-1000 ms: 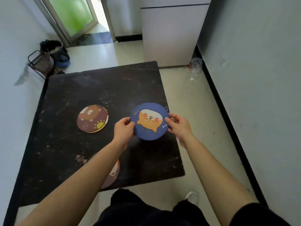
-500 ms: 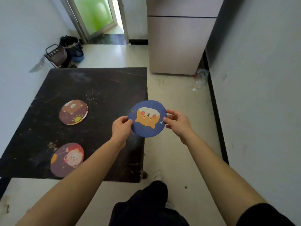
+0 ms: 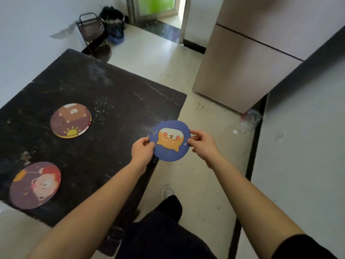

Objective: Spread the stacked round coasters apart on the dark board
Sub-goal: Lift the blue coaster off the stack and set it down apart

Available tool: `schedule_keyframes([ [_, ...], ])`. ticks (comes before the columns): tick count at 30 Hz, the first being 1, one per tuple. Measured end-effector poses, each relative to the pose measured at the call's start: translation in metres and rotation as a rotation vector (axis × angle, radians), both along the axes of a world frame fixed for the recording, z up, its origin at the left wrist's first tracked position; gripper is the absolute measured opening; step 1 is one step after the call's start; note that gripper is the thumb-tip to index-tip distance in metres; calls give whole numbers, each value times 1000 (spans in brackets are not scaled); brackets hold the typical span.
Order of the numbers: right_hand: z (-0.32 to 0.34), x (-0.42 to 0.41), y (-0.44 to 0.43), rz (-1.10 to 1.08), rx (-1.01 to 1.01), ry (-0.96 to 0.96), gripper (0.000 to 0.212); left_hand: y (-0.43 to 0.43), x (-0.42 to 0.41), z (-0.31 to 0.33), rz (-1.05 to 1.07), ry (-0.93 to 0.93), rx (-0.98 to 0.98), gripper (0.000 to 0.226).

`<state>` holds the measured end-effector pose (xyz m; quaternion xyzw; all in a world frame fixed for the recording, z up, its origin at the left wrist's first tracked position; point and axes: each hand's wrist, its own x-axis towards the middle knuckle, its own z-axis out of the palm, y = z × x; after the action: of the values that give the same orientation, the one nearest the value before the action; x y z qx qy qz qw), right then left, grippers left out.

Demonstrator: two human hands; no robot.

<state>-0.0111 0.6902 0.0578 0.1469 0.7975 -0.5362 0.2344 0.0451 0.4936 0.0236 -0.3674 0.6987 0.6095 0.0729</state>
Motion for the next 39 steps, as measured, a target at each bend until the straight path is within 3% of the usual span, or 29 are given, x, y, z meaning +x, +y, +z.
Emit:
schedule_keyframes([
  [4,-20,-52,-39,226,77,-62,35,-25,-7,-21,163,-128,-39,26],
  [11,-60,-65,-96,532,105,-119,28,-42,38,-50,419,-255,-59,30],
  [16,-91,-67,-121,783,196,-118,27,-28,66,-61,619,-322,-9,20],
  [24,-114,-77,-129,1057,286,-43,45,7,77,-69,823,-353,34,39],
  [36,-123,-87,-121,1294,310,37,52,29,68,-70,656,-313,-38,28],
  [39,-122,-88,-119,1374,367,95,54,26,67,-66,524,-393,-15,42],
])
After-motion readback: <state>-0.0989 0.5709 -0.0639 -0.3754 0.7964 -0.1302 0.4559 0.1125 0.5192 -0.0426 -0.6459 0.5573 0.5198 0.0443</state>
